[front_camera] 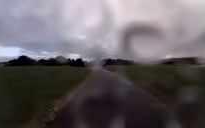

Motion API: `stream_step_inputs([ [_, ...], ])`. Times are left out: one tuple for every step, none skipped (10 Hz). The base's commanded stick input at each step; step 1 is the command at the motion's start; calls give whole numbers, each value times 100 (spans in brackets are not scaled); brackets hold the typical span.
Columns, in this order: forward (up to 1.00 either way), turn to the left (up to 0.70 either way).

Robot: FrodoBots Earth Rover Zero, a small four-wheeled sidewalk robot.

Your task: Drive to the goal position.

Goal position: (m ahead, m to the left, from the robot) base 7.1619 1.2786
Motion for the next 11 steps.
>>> stream_step_inputs([
  [70,0],
  [70,0],
  [70,0],
  [70,0],
  [70,0],
  [70,0],
  [70,0],
  [70,-14],
  [70,-14],
  [70,-14],
  [70,-14],
])
